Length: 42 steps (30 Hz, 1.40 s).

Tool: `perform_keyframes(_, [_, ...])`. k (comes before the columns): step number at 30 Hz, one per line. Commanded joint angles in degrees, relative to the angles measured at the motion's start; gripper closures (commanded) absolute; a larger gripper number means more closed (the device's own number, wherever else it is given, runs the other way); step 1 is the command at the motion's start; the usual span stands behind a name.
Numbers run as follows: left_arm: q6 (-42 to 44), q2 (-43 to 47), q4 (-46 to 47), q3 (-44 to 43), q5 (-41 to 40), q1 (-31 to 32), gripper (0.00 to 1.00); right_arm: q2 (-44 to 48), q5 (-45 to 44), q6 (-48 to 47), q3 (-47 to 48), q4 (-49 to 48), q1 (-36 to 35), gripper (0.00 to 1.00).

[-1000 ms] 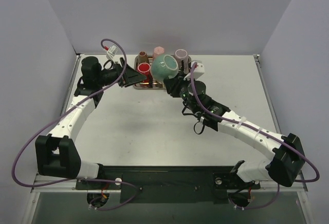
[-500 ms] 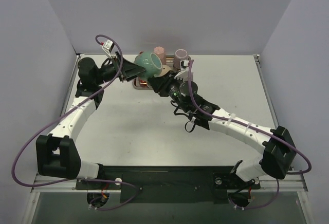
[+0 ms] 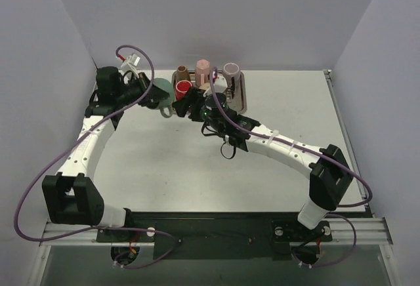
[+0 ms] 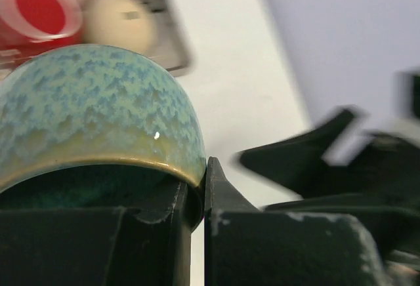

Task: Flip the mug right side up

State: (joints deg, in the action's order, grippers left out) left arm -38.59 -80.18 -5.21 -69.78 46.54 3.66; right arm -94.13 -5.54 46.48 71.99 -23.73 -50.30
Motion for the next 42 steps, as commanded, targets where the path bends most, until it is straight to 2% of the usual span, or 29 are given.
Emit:
perform_keyframes(1, [41.1, 0.9, -25.9, -4.8, -31.6, -0.1, 1.00, -2.6, -14.8, -18.7, 10.8, 17.7, 0.1, 0.27])
perform_keyframes(5, [57.9, -1.5, -31.7, -4.3, -40.7, -0.2, 1.00, -11.4, -30.9, -30.9, 18.7, 25.8, 0.6, 0.27])
perform_keyframes(8, [64.6, -7.0, -37.2, -6.2, -42.8, -0.4, 1.00, -20.9, -35.0, -37.6, 28.1, 29.5, 1.6, 0.26])
perform_keyframes(14, [68.4, -16.2, -37.9, -7.8, -49.0, -0.8, 1.00, -29.8, -30.9, -34.4, 34.4, 31.5, 6.4, 0.30])
perform_keyframes(16, [68.1, -18.3, -38.3, -9.1, -47.8, -1.5, 1.00, -32.2, -30.0, -32.3, 35.2, 31.1, 8.1, 0.31])
perform_keyframes(20, [69.3, -22.5, -42.0, -13.4, -42.9, -2.4, 1.00, -36.4, -22.1, -28.5, 37.4, 31.5, 10.5, 0.32])
perform_keyframes(24, [70.4, -25.4, -45.1, -15.5, -41.2, -2.7, 1.00, -39.0, -20.6, -25.9, 39.3, 31.5, 11.2, 0.35])
perform_keyframes(26, [71.1, -26.1, -46.2, -16.1, -40.7, -3.0, 0.86, -40.2, -21.0, -24.8, 40.7, 32.8, 11.8, 0.37])
perform_keyframes(27, [71.2, -26.3, -47.2, -16.3, -40.4, -3.2, 0.73, -40.5, -20.7, -23.6, 41.2, 33.2, 12.1, 0.40])
perform_keyframes(29, [71.5, -25.6, -48.6, -17.1, -39.2, -3.3, 0.58, -41.1, -18.6, -22.1, 41.8, 33.4, 12.9, 0.45])
perform_keyframes(32, [71.8, -23.1, -48.8, -17.1, -37.8, -3.4, 0.54, -42.1, -14.9, -20.3, 43.1, 34.4, 13.9, 0.56])
perform_keyframes(37, [70.4, -18.1, -49.7, -18.7, -36.4, -3.3, 0.49, -43.9, -13.6, -18.5, 46.1, 37.0, 14.6, 0.60])
perform_keyframes(39, [69.4, -15.7, -50.3, -19.6, -34.3, -3.4, 0.49, -44.8, -13.5, -17.7, 47.9, 38.7, 15.1, 0.60])
perform_keyframes(42, [68.5, -11.9, -51.6, -19.6, -28.9, -3.4, 0.48, -46.0, -13.1, -16.4, 49.8, 41.7, 15.8, 0.67])
